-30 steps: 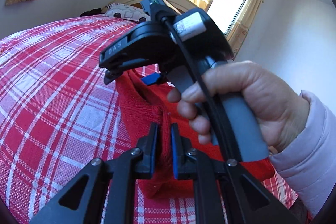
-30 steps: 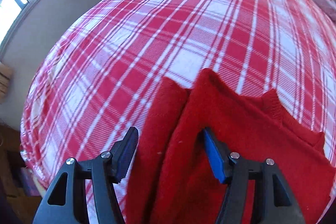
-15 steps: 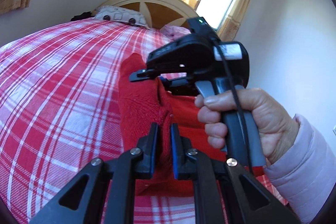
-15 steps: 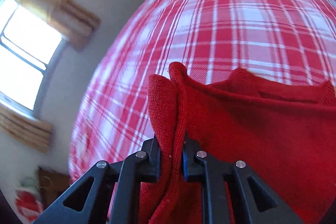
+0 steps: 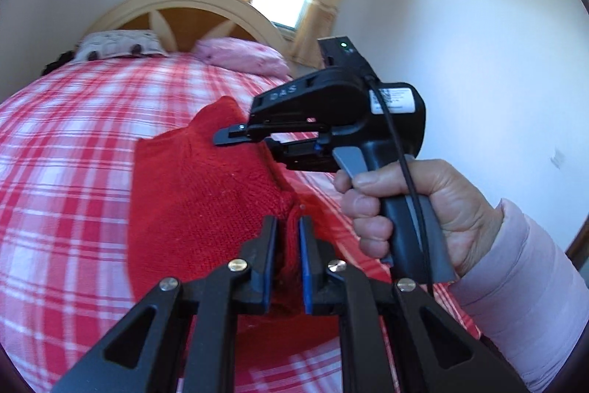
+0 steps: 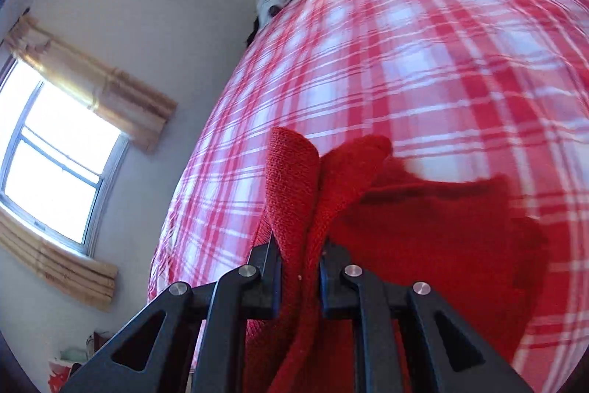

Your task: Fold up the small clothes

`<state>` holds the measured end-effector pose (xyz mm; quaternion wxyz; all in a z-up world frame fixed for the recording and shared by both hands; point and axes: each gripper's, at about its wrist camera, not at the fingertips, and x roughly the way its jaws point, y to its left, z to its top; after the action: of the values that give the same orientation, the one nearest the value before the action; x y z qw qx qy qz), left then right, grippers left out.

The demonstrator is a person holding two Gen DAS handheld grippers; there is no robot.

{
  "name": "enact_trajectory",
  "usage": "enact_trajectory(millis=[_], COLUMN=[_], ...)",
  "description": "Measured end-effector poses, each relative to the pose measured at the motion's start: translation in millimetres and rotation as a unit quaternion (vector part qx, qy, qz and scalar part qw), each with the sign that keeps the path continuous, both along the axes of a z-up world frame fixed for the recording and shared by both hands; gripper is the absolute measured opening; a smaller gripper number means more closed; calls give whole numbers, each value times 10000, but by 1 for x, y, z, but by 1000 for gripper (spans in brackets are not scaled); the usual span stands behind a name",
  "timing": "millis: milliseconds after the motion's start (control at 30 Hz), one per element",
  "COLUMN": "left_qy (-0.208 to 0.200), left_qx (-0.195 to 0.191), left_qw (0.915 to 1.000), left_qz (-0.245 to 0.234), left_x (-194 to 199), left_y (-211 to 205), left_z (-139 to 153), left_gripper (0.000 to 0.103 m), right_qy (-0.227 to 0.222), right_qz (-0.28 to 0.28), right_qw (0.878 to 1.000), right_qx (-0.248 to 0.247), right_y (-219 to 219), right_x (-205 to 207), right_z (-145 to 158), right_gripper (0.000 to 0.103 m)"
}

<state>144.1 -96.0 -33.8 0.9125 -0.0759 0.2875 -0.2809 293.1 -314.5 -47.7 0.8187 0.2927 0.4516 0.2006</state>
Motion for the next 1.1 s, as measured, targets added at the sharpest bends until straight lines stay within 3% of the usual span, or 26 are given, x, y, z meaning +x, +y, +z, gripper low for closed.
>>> enact_trajectory(millis=[133,367,633,833,867,933,967,1000,1100], left_qy=[82,321,285,280,279,217,180,149,149], left_qx=[252,614,736,615,581,511,484,436,83], left_qw=[9993,9959,9925,9919,9921,9924,9934,9946,9983], left_qz=[-264,-586,-937,-1073,-1080,-1102,-1021,-929,-554], left_x=[3,0,-18,-24,-21,-22,-22,-19,-13], left_y=[-35,-64,-74,-53,-49,-37,-28,-20,18], left_z=[-11,-34,-39,-32,-30,-22,-18,-15,-6], left_gripper=[12,12,12,13,17,36,57,71,76], right_qy=[88,263,36,57,75,20,-74,-212,-521], right_qz=[-216,-429,-848,-1032,-1050,-1083,-1128,-1196,-1471], right_qw=[9997,9980,9915,9886,9884,9908,9923,9925,9851], right_qx=[83,372,986,1096,1095,815,504,106,-720], right_y=[-39,-69,-93,-100,-102,-102,-100,-97,-91], right_x=[-12,-26,-49,-63,-63,-69,-74,-80,-107], right_z=[-19,-59,-78,-90,-90,-80,-71,-58,-31], right_gripper=[15,15,14,14,14,14,14,16,20])
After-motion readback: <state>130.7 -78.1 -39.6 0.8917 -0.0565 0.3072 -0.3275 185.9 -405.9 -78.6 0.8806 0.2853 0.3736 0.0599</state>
